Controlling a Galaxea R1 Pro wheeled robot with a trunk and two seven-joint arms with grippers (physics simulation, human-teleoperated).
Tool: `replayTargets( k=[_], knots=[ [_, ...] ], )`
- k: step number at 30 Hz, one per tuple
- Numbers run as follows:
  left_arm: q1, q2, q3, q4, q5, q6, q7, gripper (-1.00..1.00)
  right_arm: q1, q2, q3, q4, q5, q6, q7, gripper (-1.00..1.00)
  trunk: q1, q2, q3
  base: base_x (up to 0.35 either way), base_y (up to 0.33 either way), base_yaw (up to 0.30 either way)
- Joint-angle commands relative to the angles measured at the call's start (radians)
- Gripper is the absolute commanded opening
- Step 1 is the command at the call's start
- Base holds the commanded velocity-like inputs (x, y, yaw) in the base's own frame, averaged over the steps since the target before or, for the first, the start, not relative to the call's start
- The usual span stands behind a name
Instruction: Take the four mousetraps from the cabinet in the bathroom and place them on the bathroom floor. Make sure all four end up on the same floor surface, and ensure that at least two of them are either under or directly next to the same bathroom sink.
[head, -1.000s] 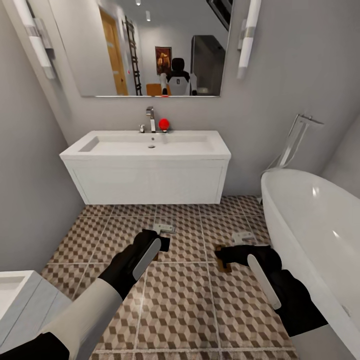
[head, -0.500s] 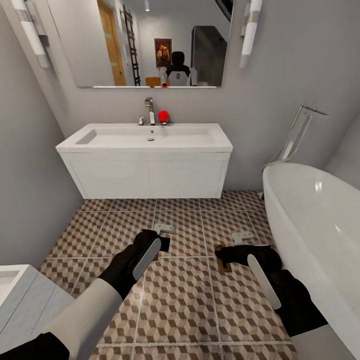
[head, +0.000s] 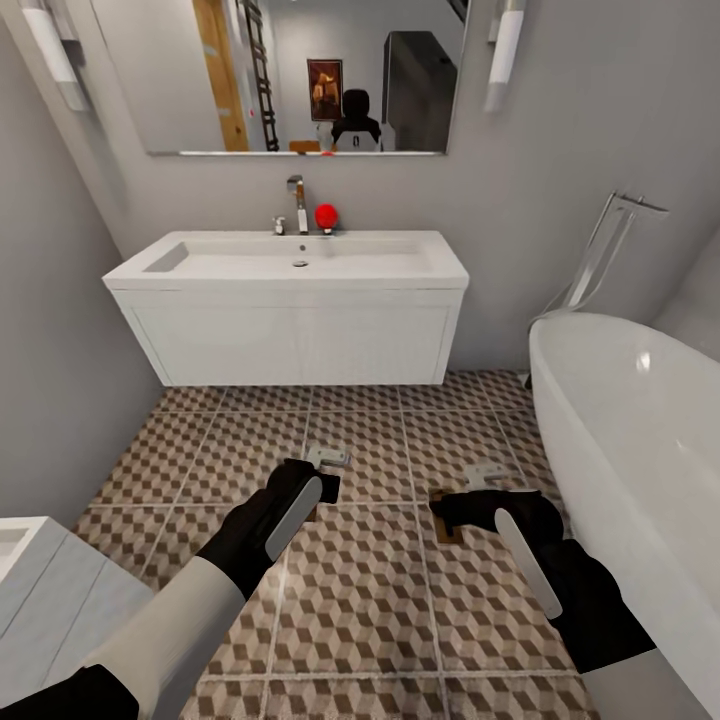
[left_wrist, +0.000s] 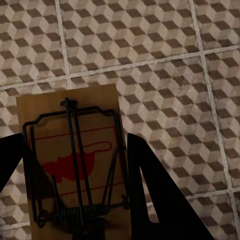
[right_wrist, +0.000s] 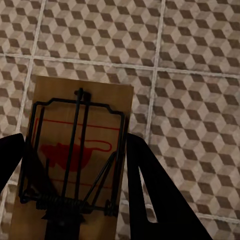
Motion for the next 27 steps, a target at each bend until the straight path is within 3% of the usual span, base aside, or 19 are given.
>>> replayTargets(
  k=[1, 27],
  knots=[
    [-0.001, 0.0, -0.002, -0.001, 0.008, 0.002, 0.008, -1.0, -0.001, -0.001, 0.002, -0.001, -0.013, 0.002, -0.013, -1.0, 0.004, -0.008, -0.006, 0.0, 0.0, 0.0],
    [-0.001, 0.0, -0.004, -0.001, 0.008, 0.002, 0.008, -1.0, -0.001, -0.001, 0.002, 0.0, -0.013, -0.001, -0.012, -1.0, 0.103, -0.19, -0.13, 0.0, 0.0, 0.0]
  ],
)
